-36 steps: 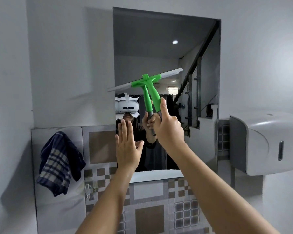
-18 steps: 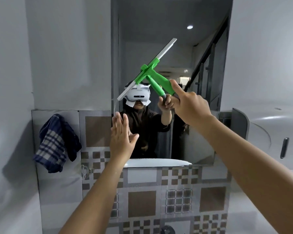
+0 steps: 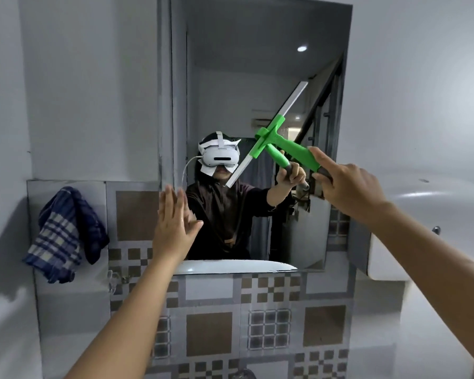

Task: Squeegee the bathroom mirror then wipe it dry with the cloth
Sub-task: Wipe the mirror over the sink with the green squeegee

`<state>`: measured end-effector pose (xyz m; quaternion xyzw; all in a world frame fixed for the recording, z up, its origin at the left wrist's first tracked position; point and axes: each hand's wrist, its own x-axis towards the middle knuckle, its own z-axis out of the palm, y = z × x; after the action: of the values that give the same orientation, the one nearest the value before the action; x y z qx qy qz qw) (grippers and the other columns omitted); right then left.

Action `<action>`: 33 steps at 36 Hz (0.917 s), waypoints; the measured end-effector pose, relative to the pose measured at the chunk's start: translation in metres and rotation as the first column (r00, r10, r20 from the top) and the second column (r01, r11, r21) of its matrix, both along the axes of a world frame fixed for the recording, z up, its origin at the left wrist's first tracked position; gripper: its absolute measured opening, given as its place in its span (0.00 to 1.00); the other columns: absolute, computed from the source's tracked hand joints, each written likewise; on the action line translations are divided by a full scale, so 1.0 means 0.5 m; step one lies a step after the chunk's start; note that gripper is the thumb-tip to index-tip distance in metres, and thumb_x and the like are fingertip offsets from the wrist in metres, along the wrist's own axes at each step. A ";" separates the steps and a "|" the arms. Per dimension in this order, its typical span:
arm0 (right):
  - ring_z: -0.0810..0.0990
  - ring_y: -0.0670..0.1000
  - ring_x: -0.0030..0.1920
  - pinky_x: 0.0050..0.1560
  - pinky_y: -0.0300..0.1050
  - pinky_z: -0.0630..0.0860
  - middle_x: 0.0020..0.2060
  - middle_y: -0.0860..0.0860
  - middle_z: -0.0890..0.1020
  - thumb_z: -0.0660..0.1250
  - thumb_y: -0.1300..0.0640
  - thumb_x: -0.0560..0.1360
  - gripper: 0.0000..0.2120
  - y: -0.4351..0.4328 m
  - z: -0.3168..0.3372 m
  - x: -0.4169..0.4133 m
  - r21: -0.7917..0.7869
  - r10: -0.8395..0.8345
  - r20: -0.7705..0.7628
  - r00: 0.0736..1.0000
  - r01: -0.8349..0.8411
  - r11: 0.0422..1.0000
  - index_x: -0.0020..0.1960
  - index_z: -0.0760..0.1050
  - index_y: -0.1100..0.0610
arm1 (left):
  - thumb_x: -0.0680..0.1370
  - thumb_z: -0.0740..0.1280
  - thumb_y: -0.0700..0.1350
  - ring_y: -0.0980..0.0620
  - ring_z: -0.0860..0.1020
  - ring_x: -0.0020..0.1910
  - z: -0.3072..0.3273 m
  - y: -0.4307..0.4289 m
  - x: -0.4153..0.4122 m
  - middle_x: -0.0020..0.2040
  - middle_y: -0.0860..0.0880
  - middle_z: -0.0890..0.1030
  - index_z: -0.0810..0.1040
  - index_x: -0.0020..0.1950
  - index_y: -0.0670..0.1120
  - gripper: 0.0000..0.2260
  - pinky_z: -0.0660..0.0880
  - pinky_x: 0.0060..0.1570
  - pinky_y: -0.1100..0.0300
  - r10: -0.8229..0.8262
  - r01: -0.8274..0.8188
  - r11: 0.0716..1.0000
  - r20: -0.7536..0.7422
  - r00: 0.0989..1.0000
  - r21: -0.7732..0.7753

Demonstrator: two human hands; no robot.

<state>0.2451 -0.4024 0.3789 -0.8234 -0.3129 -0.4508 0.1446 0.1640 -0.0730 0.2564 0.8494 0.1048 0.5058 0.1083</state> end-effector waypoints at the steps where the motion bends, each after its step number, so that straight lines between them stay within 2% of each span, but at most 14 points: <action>1: 0.78 0.61 0.38 0.38 0.50 0.74 0.41 0.59 0.80 0.57 0.50 0.79 0.26 -0.007 -0.006 0.005 0.004 -0.005 -0.008 1.000 0.005 1.000 0.74 0.52 0.41 | 0.74 0.68 0.51 0.47 0.37 0.75 0.001 -0.002 0.000 0.75 0.47 0.36 0.40 0.76 0.46 0.43 0.46 0.71 0.53 0.005 -0.005 1.000 0.000 1.000 -0.011; 5: 0.78 0.61 0.36 0.39 0.54 0.78 0.38 0.60 0.80 0.56 0.50 0.79 0.26 -0.016 -0.026 0.014 0.032 0.005 -0.058 0.998 -0.003 0.999 0.74 0.51 0.40 | 0.74 0.68 0.52 0.50 0.35 0.73 0.006 -0.011 -0.005 0.75 0.48 0.35 0.40 0.76 0.47 0.43 0.53 0.70 0.49 0.026 -0.027 0.998 -0.018 1.000 -0.049; 10: 0.77 0.61 0.36 0.38 0.52 0.76 0.37 0.61 0.79 0.58 0.51 0.78 0.27 -0.011 -0.041 0.007 0.082 0.013 -0.074 0.997 -0.007 0.997 0.74 0.53 0.42 | 0.74 0.69 0.50 0.50 0.35 0.73 0.011 -0.015 -0.011 0.75 0.46 0.36 0.41 0.76 0.45 0.43 0.49 0.72 0.50 0.025 -0.027 0.998 -0.033 0.999 -0.055; 13: 0.76 0.60 0.32 0.35 0.52 0.77 0.35 0.60 0.79 0.59 0.51 0.78 0.27 -0.003 -0.054 0.002 0.099 0.027 -0.075 0.997 -0.020 0.995 0.74 0.54 0.44 | 0.74 0.69 0.49 0.50 0.36 0.72 0.013 -0.019 -0.013 0.75 0.45 0.37 0.41 0.76 0.44 0.43 0.47 0.72 0.51 0.031 -0.033 0.998 -0.035 0.999 -0.055; 16: 0.76 0.60 0.32 0.31 0.48 0.73 0.36 0.59 0.78 0.59 0.52 0.78 0.26 0.003 -0.065 -0.003 0.124 0.040 -0.103 0.994 -0.027 0.992 0.74 0.54 0.44 | 0.74 0.69 0.48 0.50 0.36 0.72 0.015 -0.023 -0.013 0.76 0.45 0.36 0.41 0.76 0.45 0.43 0.49 0.73 0.48 0.030 -0.033 0.996 -0.039 0.999 -0.085; 23: 0.70 0.57 0.34 0.34 0.46 0.67 0.36 0.54 0.73 0.57 0.51 0.79 0.26 0.016 -0.094 -0.026 0.193 0.051 -0.213 0.976 -0.009 0.981 0.74 0.53 0.43 | 0.72 0.72 0.46 0.47 0.38 0.74 0.017 -0.017 -0.017 0.76 0.45 0.37 0.43 0.76 0.45 0.45 0.48 0.72 0.50 0.029 -0.033 0.997 -0.055 0.998 -0.072; 33: 0.76 0.59 0.38 0.36 0.49 0.72 0.39 0.56 0.75 0.55 0.51 0.80 0.26 0.055 -0.167 -0.054 0.378 0.141 -0.329 0.934 -0.007 0.926 0.75 0.50 0.44 | 0.71 0.73 0.46 0.46 0.39 0.75 0.014 -0.020 -0.015 0.76 0.45 0.38 0.41 0.76 0.48 0.46 0.47 0.71 0.53 0.021 -0.023 0.998 -0.038 0.999 -0.062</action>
<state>0.2179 -0.3749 0.2956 -0.8355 -0.2227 -0.3421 0.3678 0.1568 -0.0830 0.2633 0.8535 0.1320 0.4877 0.1274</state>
